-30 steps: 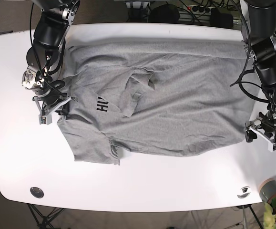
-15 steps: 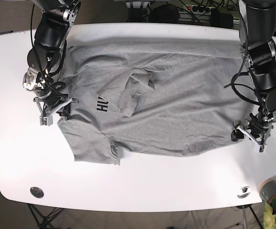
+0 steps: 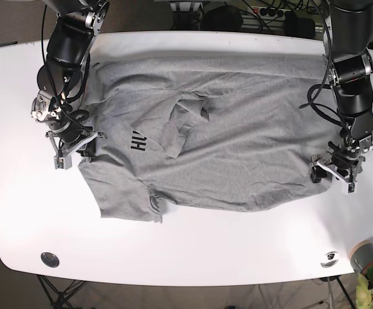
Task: Fold the T-shirt properly
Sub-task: 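Lower the left gripper onto the shirt's hem corner and grasp it, then lift the shirt high with both grippers, letting it hang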
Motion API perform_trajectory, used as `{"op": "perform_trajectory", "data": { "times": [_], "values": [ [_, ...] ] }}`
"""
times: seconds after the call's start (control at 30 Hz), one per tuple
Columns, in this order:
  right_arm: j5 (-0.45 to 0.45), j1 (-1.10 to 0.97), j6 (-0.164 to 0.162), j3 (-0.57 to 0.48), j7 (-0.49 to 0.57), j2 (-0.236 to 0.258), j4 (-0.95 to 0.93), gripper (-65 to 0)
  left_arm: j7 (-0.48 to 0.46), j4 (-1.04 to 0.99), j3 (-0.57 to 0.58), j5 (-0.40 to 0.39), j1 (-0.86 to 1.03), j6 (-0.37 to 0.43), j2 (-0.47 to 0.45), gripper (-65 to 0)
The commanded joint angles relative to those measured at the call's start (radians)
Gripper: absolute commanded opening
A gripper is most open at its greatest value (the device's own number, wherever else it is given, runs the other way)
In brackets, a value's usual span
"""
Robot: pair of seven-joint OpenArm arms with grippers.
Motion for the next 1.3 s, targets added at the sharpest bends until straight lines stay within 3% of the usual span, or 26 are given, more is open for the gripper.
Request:
{"op": "perform_trajectory", "data": {
  "times": [0.0, 0.3, 0.43, 0.53, 0.7, 0.77, 1.03, 1.27],
  "values": [
    [-0.02, 0.0, 0.005, -0.003, -0.049, 0.001, 0.004, -62.6, 0.02, -0.001, 0.001, 0.008, -0.019, -0.001, -0.01, -18.3],
    [-0.025, 0.0, 0.006, -0.001, -0.048, -0.025, 0.004, -62.6, 0.02, -0.008, 0.003, 0.008, -0.044, -0.006, 0.012, -18.9],
    [-0.022, 0.0, 0.009, -0.001, -0.048, -0.025, 0.004, -62.6, 0.021, -0.009, 0.003, 0.01, -0.054, -0.049, 0.012, -20.1],
    [-0.022, 0.0, 0.011, -0.001, -0.048, -0.025, 0.004, -62.6, 0.021, -0.009, 0.003, 0.01, -0.057, -0.061, 0.012, -29.7],
    [-0.023, 0.0, 0.011, -0.001, -0.048, -0.025, 0.004, -62.6, 0.018, -0.004, 0.003, 0.008, -0.059, -0.058, 0.012, -58.3],
    [-0.023, 0.0, 0.011, -0.001, -0.048, -0.025, 0.004, -62.8, 0.018, -0.001, 0.003, 0.008, -0.059, -0.058, 0.01, -65.0],
    [-0.025, 0.003, 0.006, -0.001, -0.051, -0.027, 0.044, -62.9, 0.029, 0.091, -0.006, 0.0, -0.053, -0.11, 0.01, -65.0],
    [-0.026, 0.028, 0.008, -0.004, -0.055, -0.01, 0.082, -62.9, 0.264, 0.41, -0.111, 0.0, 0.061, -0.141, 0.015, -65.0]
  ]
}}
